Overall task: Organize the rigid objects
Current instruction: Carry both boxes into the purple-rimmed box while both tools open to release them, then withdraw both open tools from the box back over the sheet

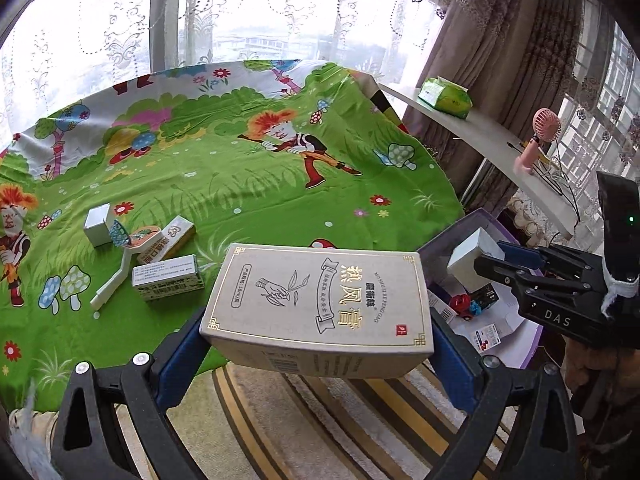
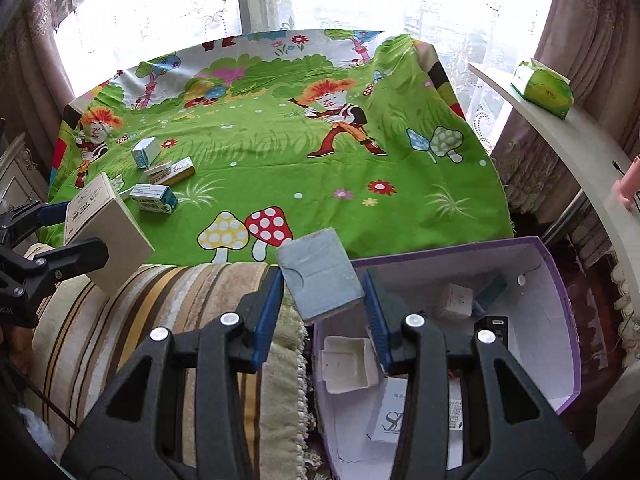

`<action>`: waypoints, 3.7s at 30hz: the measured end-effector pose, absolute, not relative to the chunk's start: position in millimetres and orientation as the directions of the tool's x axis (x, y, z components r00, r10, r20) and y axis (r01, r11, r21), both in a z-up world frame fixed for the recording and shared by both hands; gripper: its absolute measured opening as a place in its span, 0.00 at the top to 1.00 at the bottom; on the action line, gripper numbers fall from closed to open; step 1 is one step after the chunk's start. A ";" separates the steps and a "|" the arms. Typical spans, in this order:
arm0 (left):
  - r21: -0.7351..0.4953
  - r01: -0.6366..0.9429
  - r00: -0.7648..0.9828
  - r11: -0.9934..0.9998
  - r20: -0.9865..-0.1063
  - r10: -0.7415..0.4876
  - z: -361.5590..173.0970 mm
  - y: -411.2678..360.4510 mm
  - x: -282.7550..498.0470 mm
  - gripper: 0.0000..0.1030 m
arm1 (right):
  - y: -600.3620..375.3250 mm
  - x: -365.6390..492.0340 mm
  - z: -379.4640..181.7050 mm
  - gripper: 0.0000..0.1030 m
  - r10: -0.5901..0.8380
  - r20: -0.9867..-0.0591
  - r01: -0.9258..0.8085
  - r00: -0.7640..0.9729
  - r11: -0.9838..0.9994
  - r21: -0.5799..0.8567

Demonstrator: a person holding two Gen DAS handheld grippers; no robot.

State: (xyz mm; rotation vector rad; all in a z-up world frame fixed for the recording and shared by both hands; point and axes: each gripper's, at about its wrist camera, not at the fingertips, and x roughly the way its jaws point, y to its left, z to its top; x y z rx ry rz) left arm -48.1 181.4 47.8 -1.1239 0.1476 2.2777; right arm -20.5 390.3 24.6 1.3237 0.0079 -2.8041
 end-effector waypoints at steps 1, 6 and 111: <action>-0.152 -0.567 -0.462 -0.809 -0.755 0.465 47.8 190.2 -44.1 0.03 | 399.2 -17.2 23.6 0.56 -0.023 -0.773 0.019 -0.634 -1.000 0.015; -0.143 -0.643 -0.415 -0.753 -0.761 0.498 47.3 229.2 -22.9 0.03 | 440.8 0.4 18.3 0.56 0.026 -0.778 -0.068 -0.627 -0.997 0.021; -0.269 -0.207 -0.529 -0.941 -0.778 0.339 28.6 10.3 -136.9 0.08 | 471.2 -50.3 -6.3 0.18 0.128 -0.829 -0.098 -0.544 -0.991 -0.089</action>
